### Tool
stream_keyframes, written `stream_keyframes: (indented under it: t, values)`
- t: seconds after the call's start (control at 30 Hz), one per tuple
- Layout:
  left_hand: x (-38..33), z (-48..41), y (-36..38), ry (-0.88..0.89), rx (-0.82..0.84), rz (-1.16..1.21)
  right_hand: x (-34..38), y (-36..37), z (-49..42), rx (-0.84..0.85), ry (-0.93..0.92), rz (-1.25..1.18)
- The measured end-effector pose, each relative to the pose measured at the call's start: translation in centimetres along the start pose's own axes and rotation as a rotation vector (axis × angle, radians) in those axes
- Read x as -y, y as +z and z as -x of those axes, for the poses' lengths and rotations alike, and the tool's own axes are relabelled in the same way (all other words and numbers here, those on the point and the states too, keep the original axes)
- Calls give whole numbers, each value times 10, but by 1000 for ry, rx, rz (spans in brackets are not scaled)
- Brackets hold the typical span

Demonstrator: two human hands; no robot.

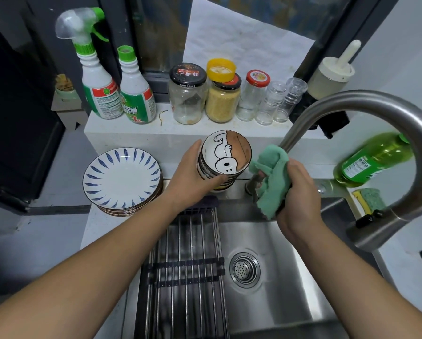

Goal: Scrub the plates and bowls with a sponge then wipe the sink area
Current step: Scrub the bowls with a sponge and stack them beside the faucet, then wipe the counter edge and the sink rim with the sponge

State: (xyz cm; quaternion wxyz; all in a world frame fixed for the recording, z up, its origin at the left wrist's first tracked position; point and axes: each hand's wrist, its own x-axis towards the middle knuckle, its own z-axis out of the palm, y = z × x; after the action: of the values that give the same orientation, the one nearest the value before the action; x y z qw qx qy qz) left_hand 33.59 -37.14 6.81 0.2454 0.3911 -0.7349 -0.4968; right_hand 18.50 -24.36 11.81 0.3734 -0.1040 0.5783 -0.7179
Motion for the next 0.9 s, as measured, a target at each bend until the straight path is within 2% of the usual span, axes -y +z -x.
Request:
stream_keyframes:
  t: [0.1,0.2,0.23,0.37,0.5,0.6,0.77,0.9]
  values:
    - [-4,14,-2,-132,-103,25,-1,-7,7,123,162,-34]
    - [-22,37,8,-133,-249,113,-6,-15,18,253,183,68]
    - [-29,45,13,-156,-229,177,-10,-16,21,278,174,114]
    - [-38,68,31,-316,61,526,-22,-15,36,410,162,221]
    - [-21,84,34,-405,1,694,-23,-25,41,497,139,246]
    - [-15,95,33,-492,-27,840,-28,-36,37,483,191,268]
    - [-8,116,41,-496,-127,732,-43,-42,34,479,241,377]
    - [-5,129,44,-499,-193,686,-49,-40,36,540,434,381]
